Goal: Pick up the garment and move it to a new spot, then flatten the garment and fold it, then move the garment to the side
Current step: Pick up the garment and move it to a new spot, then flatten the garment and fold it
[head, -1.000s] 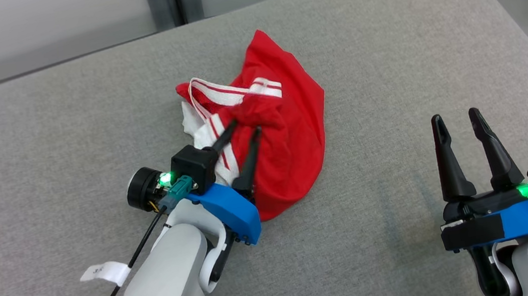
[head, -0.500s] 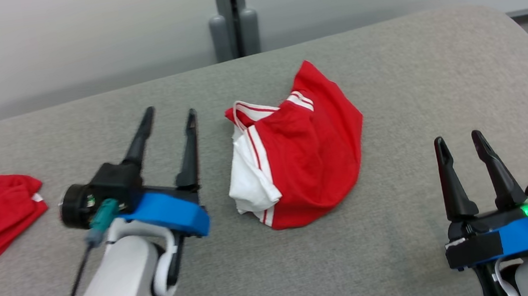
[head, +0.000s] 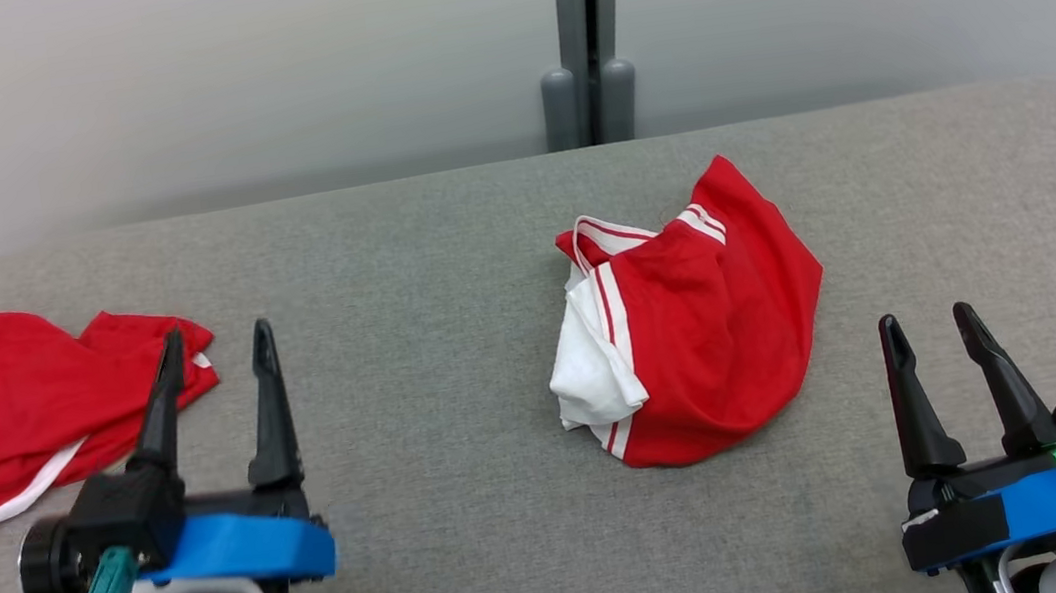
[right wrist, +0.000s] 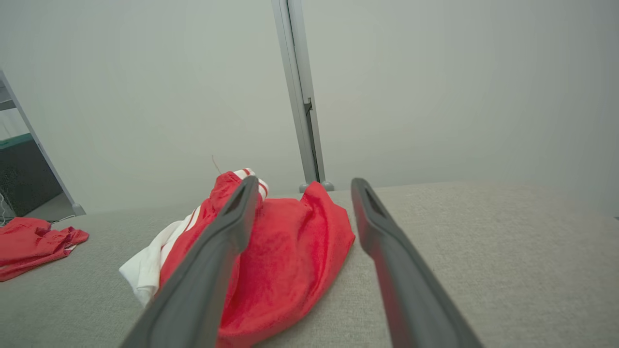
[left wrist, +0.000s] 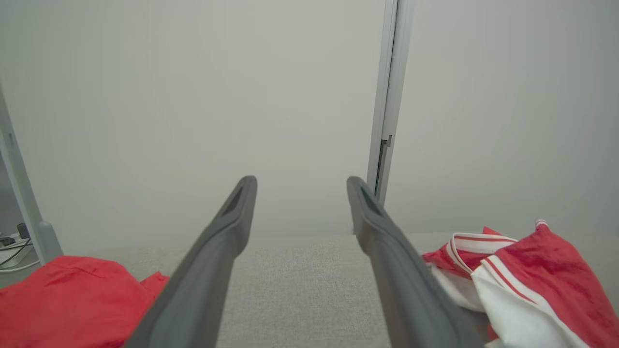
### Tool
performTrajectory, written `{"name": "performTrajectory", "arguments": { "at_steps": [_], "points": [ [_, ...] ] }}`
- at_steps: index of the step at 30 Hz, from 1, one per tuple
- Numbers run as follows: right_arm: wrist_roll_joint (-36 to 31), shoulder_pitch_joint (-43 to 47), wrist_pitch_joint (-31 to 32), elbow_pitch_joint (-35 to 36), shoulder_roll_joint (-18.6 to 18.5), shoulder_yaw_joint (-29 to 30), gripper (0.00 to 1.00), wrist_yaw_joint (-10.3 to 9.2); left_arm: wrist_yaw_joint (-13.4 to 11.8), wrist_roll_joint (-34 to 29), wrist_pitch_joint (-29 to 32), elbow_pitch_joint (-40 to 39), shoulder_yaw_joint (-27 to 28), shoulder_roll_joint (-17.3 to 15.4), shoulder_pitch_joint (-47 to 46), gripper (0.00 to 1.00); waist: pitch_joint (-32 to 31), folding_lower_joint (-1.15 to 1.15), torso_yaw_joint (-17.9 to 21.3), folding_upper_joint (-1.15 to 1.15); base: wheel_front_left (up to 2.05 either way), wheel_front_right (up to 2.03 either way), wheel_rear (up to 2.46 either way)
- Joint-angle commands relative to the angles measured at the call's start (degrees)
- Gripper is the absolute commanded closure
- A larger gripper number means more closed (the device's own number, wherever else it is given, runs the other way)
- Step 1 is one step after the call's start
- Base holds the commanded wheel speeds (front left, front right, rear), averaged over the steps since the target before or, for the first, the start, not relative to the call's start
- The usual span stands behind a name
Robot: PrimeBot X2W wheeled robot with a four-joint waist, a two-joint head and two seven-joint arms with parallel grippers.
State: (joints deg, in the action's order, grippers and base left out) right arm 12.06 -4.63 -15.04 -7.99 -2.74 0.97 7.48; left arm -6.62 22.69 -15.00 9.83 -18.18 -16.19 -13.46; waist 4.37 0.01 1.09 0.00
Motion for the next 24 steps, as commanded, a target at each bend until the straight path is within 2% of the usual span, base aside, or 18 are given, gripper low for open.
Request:
{"name": "performTrajectory", "arguments": {
  "at_steps": [1,13,24],
  "points": [
    [-0.4,0.5,-0.2,-0.1,-0.3,0.1,0.0,0.03,-0.3,-0.2,-0.3,-0.4,0.5,-0.4,1.4,0.0,-0.2,-0.01,-0.3,0.0,0.0,0.0,0.0],
    [-1.2,2.6,1.0,0.1,-0.3,0.7,0.0,0.03,-0.3,-0.8,-0.3,-2.4,5.6,0.3,10.9,0.0,-2.5,-0.01,-2.8,0.0,0.0,0.0,0.0],
    [-1.6,3.9,2.8,0.4,-0.3,0.9,0.0,0.03,0.5,-3.0,-0.3,-1.8,6.8,1.8,12.7,0.0,-3.3,-0.01,-3.6,0.0,0.0,0.0,0.0]
  ]
}}
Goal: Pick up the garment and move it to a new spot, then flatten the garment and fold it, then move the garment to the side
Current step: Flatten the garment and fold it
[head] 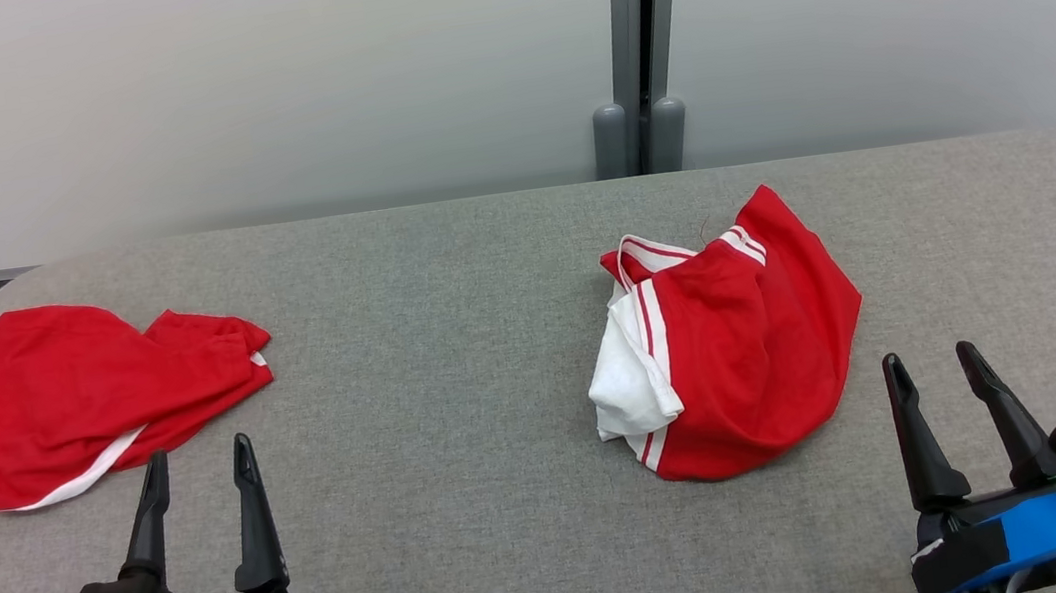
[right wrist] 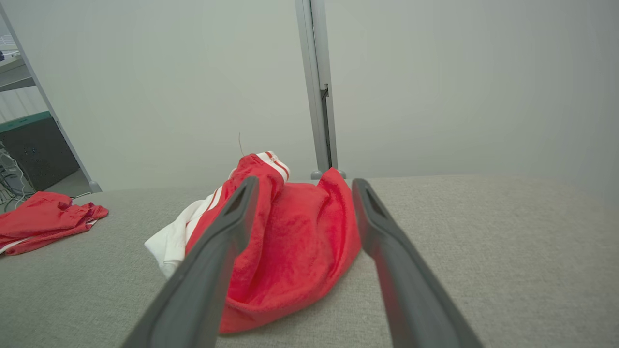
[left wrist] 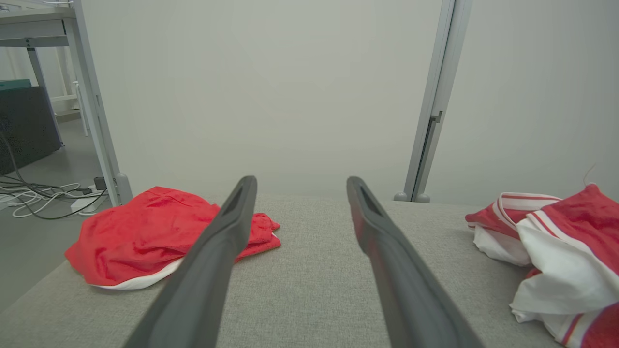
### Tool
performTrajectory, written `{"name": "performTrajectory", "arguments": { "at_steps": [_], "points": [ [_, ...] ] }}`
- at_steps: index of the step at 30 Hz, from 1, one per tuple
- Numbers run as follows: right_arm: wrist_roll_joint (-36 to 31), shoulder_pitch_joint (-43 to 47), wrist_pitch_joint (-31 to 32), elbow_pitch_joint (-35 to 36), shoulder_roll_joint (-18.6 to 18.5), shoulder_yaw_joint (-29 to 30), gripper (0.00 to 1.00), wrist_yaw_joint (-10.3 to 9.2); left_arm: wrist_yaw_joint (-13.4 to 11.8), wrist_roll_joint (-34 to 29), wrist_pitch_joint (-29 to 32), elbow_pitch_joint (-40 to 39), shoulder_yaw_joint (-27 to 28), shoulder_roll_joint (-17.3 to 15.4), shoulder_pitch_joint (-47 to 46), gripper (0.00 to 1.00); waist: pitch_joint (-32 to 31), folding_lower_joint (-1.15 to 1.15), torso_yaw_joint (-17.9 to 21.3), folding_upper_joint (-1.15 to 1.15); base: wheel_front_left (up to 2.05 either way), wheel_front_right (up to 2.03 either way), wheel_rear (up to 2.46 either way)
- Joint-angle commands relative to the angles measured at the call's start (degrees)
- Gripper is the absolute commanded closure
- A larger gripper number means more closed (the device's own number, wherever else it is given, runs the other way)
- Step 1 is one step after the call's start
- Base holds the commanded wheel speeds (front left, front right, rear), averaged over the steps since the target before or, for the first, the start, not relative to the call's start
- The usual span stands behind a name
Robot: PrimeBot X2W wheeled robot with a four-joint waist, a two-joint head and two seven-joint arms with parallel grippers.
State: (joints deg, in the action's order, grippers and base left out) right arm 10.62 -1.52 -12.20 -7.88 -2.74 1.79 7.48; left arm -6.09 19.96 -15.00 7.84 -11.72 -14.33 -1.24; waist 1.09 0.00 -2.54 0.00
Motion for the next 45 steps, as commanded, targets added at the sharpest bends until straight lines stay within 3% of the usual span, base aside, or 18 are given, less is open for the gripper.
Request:
{"name": "performTrajectory", "arguments": {
  "at_steps": [1,29,35,45],
  "points": [
    [-0.1,0.8,0.1,0.3,-0.3,0.1,0.0,0.03,0.1,-0.4,-0.3,0.2,0.4,0.0,0.5,0.0,0.0,0.0,0.0,0.0,0.0,0.0,0.0],
    [0.6,0.7,0.3,-0.4,-0.3,-0.4,0.0,0.03,2.3,-2.1,-0.3,2.5,1.2,1.7,-0.5,0.0,-0.3,0.0,0.1,0.0,0.0,0.0,0.0],
    [0.4,-0.7,0.2,-0.1,-0.3,-0.9,0.0,0.03,4.2,-2.3,0.1,2.8,-1.3,3.3,-6.3,0.0,1.4,0.0,0.9,0.0,0.0,0.0,0.0],
    [0.7,-3.3,-0.6,0.5,-0.3,-0.9,0.0,0.03,9.0,-2.9,4.3,6.0,-6.7,6.5,-24.1,0.0,7.6,0.0,5.5,0.0,0.0,0.0,0.0]
  ]
}}
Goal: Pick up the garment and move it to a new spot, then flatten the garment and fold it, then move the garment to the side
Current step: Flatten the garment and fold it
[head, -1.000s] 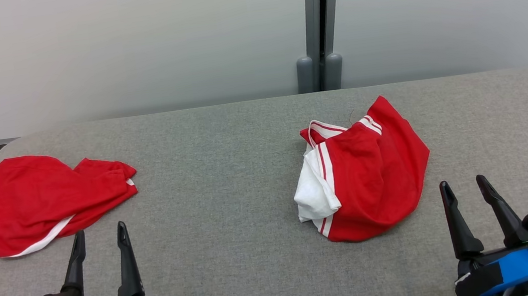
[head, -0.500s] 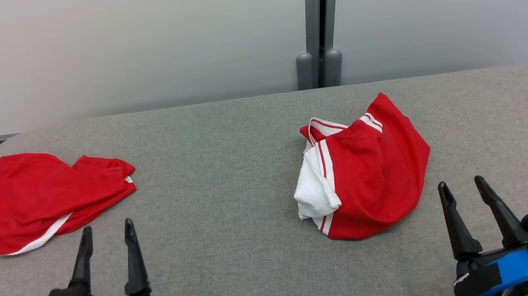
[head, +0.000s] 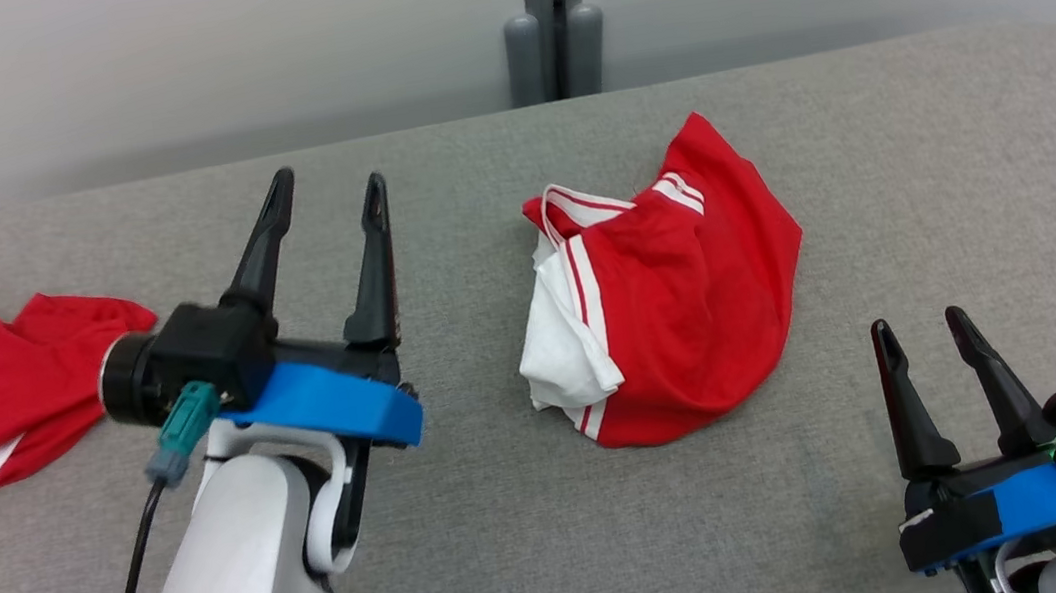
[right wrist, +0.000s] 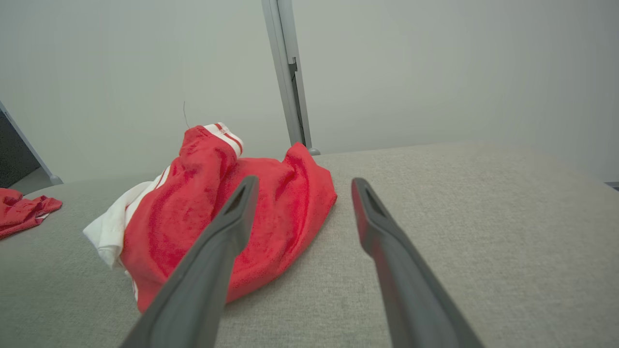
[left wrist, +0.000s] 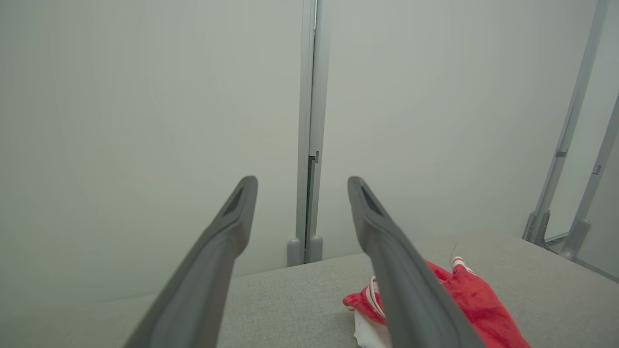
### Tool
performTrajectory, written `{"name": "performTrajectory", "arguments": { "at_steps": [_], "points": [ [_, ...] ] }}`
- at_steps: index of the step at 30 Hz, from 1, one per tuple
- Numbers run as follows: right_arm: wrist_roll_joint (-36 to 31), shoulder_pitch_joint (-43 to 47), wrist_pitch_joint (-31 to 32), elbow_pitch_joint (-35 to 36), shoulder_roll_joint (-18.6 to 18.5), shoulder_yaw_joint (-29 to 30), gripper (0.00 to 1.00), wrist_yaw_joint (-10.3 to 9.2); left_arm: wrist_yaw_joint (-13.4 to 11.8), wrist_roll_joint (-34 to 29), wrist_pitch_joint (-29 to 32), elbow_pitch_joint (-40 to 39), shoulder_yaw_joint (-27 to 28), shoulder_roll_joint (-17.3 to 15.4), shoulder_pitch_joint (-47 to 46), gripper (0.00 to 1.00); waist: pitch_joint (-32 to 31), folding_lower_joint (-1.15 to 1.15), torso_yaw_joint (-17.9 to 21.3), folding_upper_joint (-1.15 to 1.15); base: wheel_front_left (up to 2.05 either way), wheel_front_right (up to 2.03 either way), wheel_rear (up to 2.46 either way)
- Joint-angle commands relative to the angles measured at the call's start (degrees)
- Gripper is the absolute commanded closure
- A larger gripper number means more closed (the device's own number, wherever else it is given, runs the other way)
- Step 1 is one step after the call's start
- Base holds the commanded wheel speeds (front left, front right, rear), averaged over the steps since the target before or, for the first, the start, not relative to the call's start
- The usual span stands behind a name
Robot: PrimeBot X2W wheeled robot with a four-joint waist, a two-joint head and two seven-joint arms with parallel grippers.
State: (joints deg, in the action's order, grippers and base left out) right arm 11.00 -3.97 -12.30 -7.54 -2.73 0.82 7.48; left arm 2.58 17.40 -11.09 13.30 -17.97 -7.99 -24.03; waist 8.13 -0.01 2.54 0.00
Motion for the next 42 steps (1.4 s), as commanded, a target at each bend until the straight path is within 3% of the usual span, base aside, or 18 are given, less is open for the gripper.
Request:
{"name": "performTrajectory", "arguments": {
  "at_steps": [1,13,30,39,40,42],
  "points": [
    [0.4,-1.1,-0.6,0.1,-0.3,0.2,0.0,0.03,0.8,-0.3,1.1,1.4,-1.1,0.4,-2.7,0.0,1.2,0.01,0.9,0.0,0.0,0.0,0.0],
    [1.7,-4.3,-2.4,-2.0,-0.3,-0.3,0.0,0.03,4.0,1.0,5.1,12.6,-8.5,2.7,-9.5,0.0,5.8,0.01,5.7,0.0,0.0,0.0,0.0],
    [2.8,-5.8,-2.9,-3.8,-0.3,-1.3,0.0,0.03,4.7,3.4,6.0,26.6,-13.8,3.4,-6.4,0.0,7.0,0.01,8.2,0.0,0.0,0.0,0.0],
    [3.5,-5.8,-3.0,-3.5,-0.3,-1.4,0.0,0.03,5.0,6.4,10.6,29.8,-18.5,4.4,-5.2,0.0,6.9,0.01,10.1,0.0,0.0,0.0,0.0],
    [3.5,-5.8,-3.0,-3.4,-0.3,-1.4,0.0,0.03,5.0,6.7,11.5,30.2,-19.1,4.4,-5.1,0.09,6.9,0.01,10.1,0.0,0.0,0.0,0.0],
    [3.4,-5.7,-3.0,-3.3,-0.3,-1.1,0.0,0.03,5.1,7.1,10.7,29.7,-19.7,4.5,-5.4,0.67,6.9,0.01,10.2,0.0,0.0,0.0,0.0]
  ]
}}
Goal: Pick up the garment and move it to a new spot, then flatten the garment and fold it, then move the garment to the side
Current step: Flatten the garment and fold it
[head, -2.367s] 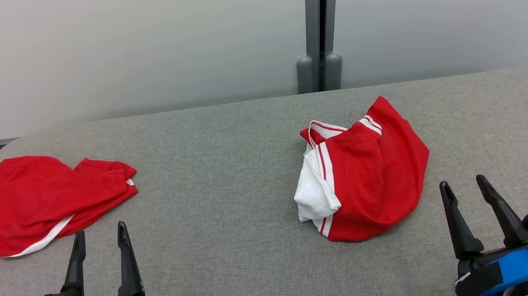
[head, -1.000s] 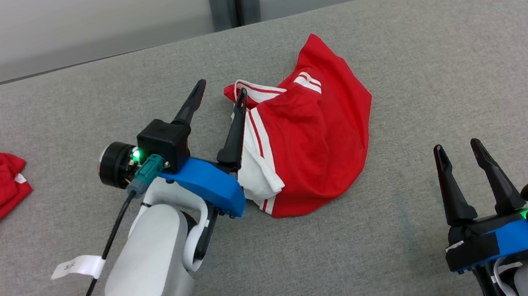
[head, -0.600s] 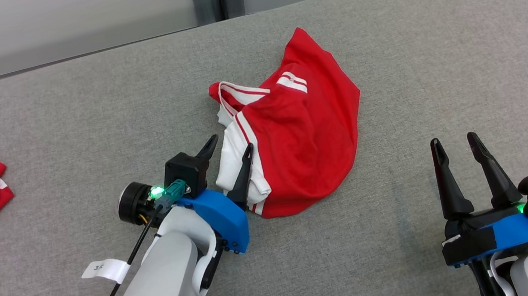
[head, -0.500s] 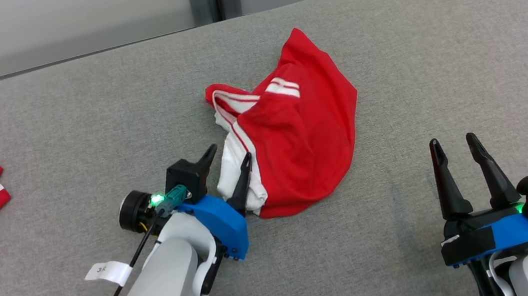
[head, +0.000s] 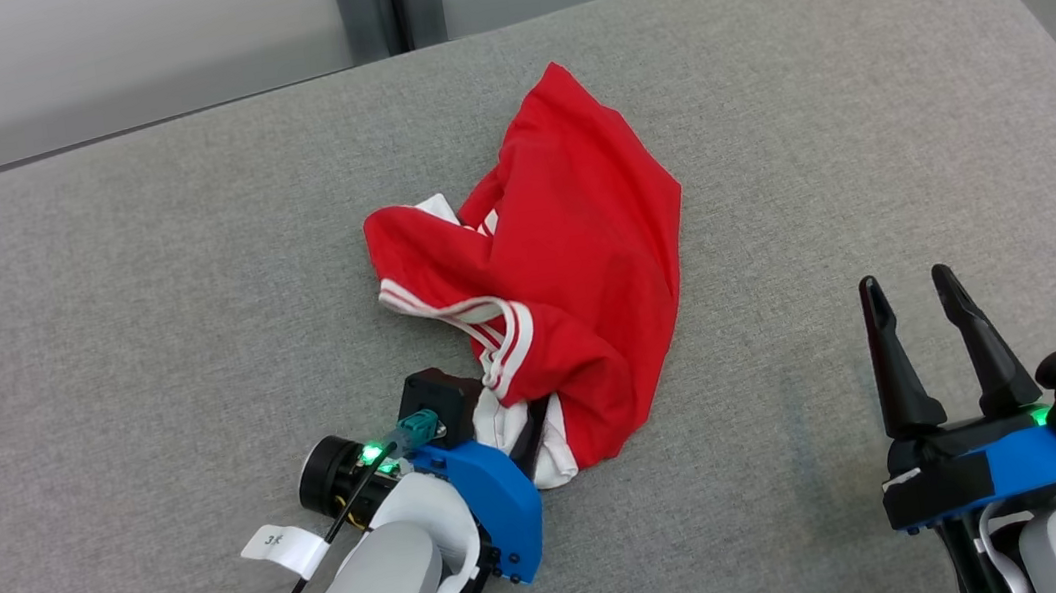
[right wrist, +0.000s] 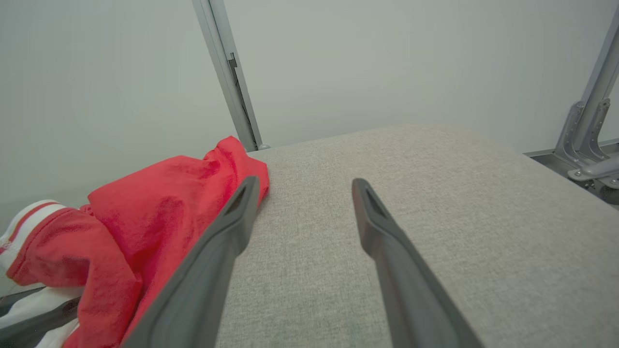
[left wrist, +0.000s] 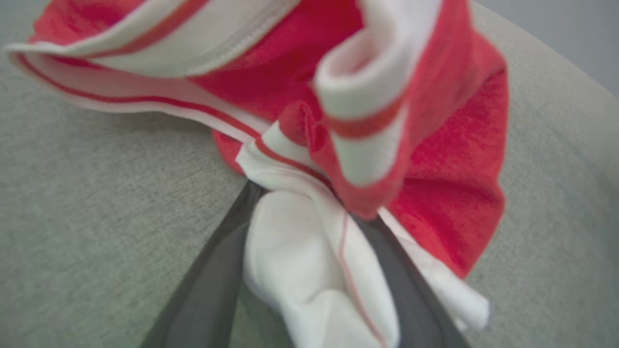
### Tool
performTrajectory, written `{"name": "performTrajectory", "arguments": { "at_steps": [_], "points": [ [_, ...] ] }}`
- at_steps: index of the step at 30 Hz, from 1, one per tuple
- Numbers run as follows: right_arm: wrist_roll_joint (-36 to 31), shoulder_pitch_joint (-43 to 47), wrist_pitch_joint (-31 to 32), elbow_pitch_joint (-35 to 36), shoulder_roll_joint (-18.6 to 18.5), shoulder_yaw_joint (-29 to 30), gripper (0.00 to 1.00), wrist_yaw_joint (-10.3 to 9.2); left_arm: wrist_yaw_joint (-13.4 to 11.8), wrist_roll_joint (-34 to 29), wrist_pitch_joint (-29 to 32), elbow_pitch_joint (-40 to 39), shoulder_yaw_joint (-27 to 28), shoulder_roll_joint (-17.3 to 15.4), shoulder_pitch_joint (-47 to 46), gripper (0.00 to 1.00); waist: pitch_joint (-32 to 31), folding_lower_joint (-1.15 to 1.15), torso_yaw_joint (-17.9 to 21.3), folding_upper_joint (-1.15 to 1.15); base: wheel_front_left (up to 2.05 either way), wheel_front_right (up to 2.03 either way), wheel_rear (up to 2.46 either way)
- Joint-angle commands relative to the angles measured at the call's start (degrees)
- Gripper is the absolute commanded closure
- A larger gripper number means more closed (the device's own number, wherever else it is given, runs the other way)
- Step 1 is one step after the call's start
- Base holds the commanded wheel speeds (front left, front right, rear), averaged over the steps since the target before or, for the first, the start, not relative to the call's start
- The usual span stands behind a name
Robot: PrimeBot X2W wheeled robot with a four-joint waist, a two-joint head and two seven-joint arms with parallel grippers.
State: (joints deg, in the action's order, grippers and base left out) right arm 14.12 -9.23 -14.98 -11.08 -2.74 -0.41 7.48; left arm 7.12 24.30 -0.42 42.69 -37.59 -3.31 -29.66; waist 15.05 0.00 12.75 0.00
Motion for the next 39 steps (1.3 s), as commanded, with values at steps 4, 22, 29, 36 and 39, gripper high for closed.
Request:
{"name": "performTrajectory", "arguments": {
  "at_steps": [4,22,29,36,39],
  "points": [
    [0.2,0.1,-0.3,0.5,-0.3,0.8,0.0,0.03,0.3,0.7,-2.4,-0.6,-0.5,-0.2,-1.0,1.0,-0.7,0.0,-0.8,0.0,0.0,0.0,0.0],
    [-1.3,2.4,-0.3,0.0,-0.3,1.2,0.0,0.03,-7.0,6.7,-11.1,-16.7,8.7,-6.5,9.5,1.0,-4.6,0.0,-10.1,0.0,0.0,0.0,0.0],
    [-1.6,3.2,-0.3,-0.4,-0.3,1.4,0.0,0.03,-12.6,11.0,-12.5,-24.1,15.5,-10.7,21.5,1.0,-5.5,0.0,-12.3,0.0,0.0,0.0,0.0],
    [-1.9,3.6,-0.2,-0.9,-0.3,1.2,0.0,0.03,-17.3,13.3,-13.3,-30.2,19.7,-12.2,31.1,1.0,-6.1,0.0,-13.1,0.0,0.0,0.0,0.0],
    [-2.1,3.7,-0.1,-1.0,-0.3,1.3,0.0,0.03,-18.2,13.2,-13.1,-31.4,19.7,-12.3,32.5,0.0,-6.4,0.0,-13.3,0.0,0.0,0.0,0.0]
  ]
}}
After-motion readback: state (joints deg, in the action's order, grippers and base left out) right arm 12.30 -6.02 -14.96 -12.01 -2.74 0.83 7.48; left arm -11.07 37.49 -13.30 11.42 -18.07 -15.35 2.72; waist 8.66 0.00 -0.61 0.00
